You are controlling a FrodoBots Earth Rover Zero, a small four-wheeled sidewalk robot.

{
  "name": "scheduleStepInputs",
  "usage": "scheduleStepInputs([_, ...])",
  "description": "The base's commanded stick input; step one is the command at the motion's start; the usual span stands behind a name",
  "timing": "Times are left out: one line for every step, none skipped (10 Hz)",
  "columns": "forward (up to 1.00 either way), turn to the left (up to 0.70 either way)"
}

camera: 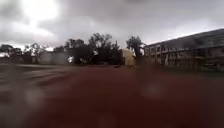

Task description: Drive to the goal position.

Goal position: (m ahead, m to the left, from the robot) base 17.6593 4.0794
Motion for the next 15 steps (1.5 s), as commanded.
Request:
scheduleStepInputs([0.45, 0.00])
scheduleStepInputs([0.45, 0.00])
scheduleStepInputs([0.45, 0.00])
scheduleStepInputs([0.45, 0.00])
scheduleStepInputs([0.45, 0.00])
scheduleStepInputs([0.45, 0.00])
scheduleStepInputs([0.45, 0.00])
scheduleStepInputs([0.45, 0.00])
scheduleStepInputs([0.45, 0.00])
scheduleStepInputs([0.45, 0.00])
scheduleStepInputs([0.45, 0.00])
scheduleStepInputs([0.45, 0.00])
scheduleStepInputs([0.45, 0.00])
scheduleStepInputs([0.45, 0.00])
scheduleStepInputs([0.45, 0.00])
